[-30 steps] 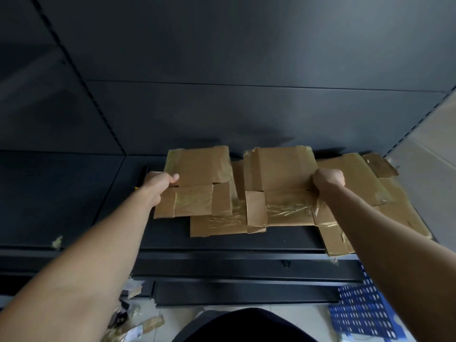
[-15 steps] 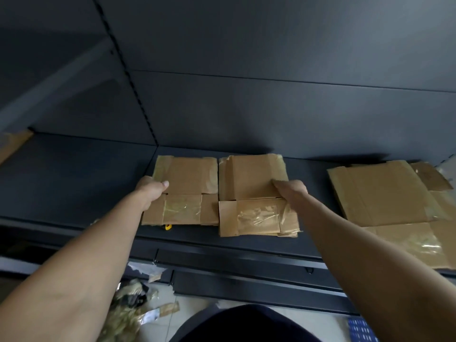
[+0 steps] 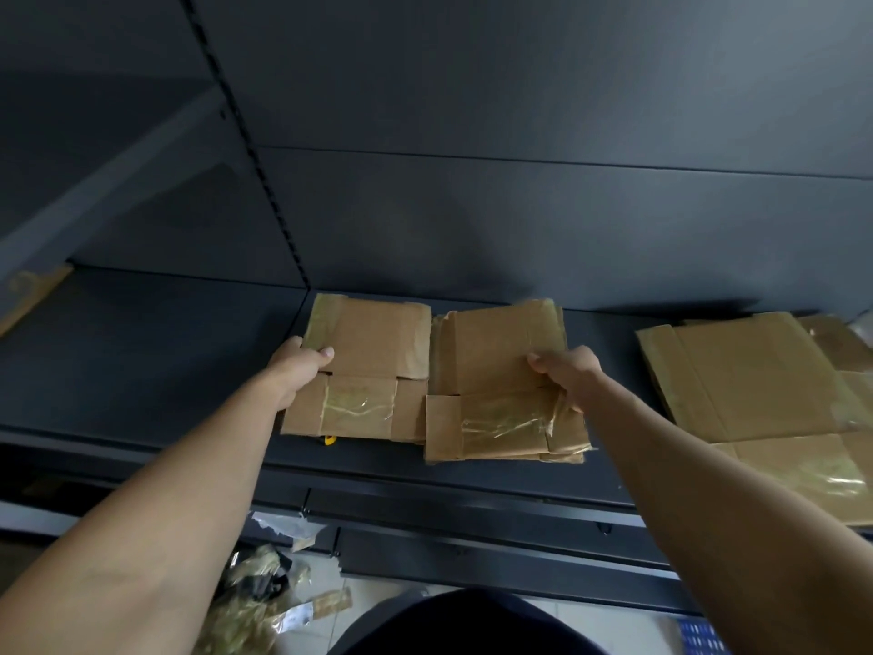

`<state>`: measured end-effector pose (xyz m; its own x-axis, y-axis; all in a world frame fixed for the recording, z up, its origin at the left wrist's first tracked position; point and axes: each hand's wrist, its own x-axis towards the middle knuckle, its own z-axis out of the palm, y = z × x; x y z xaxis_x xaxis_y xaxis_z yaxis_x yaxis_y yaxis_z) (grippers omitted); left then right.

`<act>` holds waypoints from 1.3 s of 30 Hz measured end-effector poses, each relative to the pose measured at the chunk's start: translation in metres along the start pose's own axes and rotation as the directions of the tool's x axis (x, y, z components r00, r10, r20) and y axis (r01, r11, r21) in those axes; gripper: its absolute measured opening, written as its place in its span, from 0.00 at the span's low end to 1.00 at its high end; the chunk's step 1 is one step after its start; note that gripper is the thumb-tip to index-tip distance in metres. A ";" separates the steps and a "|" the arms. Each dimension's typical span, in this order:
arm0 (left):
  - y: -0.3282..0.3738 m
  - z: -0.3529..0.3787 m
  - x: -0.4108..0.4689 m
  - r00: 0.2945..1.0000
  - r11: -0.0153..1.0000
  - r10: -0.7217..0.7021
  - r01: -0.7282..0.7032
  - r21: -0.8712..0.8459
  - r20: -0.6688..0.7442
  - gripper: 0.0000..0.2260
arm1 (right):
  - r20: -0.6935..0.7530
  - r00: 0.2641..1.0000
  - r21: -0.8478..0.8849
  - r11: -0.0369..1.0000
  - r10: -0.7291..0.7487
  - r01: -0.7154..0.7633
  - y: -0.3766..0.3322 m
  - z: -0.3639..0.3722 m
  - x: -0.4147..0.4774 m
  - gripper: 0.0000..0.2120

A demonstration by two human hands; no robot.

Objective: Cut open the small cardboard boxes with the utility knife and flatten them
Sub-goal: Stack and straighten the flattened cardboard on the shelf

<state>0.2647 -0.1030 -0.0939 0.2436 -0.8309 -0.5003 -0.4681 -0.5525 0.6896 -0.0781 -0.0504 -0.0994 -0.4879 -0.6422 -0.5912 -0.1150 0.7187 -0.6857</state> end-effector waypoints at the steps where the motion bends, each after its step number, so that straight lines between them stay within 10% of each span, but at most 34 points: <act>1: 0.002 -0.001 -0.003 1.000 1.000 0.006 -0.006 -0.025 -0.010 0.29 | -0.021 1.000 0.006 1.000 -0.019 0.019 -0.002 -0.002 -0.001 0.17; 15: 0.023 0.023 -0.103 0.958 0.950 0.071 -0.150 -0.275 -0.278 0.24 | -0.173 0.913 -0.102 0.928 -0.370 0.357 -0.025 -0.079 -0.027 0.22; 24: 0.011 0.036 -0.207 0.881 0.909 0.069 -0.249 -0.334 -0.468 0.04 | -0.044 0.831 -0.082 0.831 -0.554 0.550 -0.021 -0.106 -0.074 0.19; 39: -0.043 -0.116 -0.406 0.649 0.850 0.008 -0.405 -0.337 -0.760 0.03 | 0.246 0.578 0.191 0.624 -0.778 0.758 -0.059 -0.048 -0.272 0.14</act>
<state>0.2847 0.2506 0.1402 0.8004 -0.5942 0.0788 -0.2099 -0.1548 0.9654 0.0200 0.0945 0.1227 0.0205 -0.9960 0.0868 -0.2760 -0.0891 -0.9570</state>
